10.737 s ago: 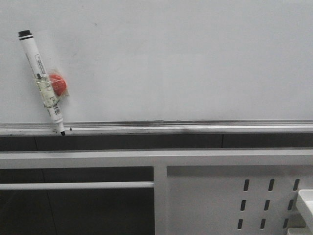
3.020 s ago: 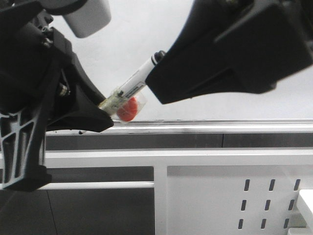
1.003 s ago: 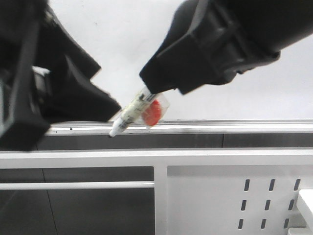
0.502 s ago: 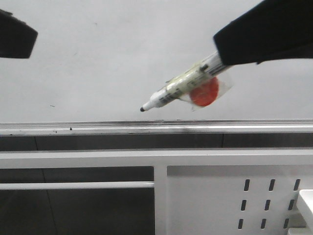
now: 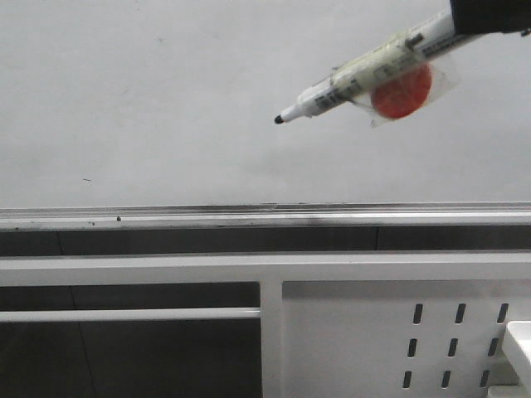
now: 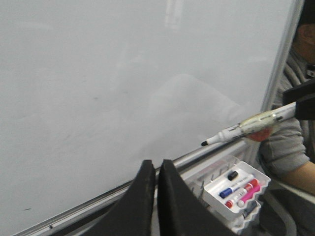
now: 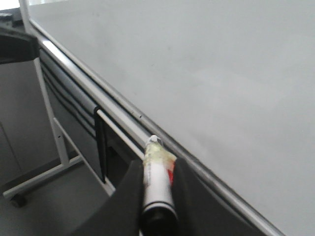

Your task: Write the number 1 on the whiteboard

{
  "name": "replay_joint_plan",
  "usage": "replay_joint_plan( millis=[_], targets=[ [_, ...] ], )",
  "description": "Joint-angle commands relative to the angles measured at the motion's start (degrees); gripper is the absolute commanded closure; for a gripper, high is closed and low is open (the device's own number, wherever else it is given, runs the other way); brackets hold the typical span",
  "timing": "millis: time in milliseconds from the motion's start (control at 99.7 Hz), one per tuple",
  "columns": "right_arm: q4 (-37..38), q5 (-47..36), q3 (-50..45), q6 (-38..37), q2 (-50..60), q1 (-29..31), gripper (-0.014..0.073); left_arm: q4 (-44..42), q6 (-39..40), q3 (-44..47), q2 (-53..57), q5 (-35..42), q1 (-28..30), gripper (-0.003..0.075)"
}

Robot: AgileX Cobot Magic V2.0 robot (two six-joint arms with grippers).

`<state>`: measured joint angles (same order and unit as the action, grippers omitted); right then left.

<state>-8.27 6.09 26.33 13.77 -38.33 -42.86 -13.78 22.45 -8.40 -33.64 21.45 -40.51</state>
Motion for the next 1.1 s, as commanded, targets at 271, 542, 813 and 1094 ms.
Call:
replay_joint_plan(
  millis=[271,542,813,1094],
  targets=[
    [-0.81,-5.01,7.80,0.13,-6.93,5.51,0.0663,2.92,0.61,0.99,0.00,12.51,10.25,0.0740],
    [1.00,-6.39,12.74,0.13,-11.31,5.51,0.0663,2.81,0.61,0.99,0.00,12.51,10.90,0.0740],
    [1.40,-7.83,14.30,0.13,-12.52,6.98,0.0663,2.81,0.61,0.99,0.00,12.51,10.90,0.0740],
    [1.84,-8.75,14.30,0.13,-13.43,7.71,0.0663,2.81,0.61,0.99,0.00,12.51,10.90,0.0740]
  ],
)
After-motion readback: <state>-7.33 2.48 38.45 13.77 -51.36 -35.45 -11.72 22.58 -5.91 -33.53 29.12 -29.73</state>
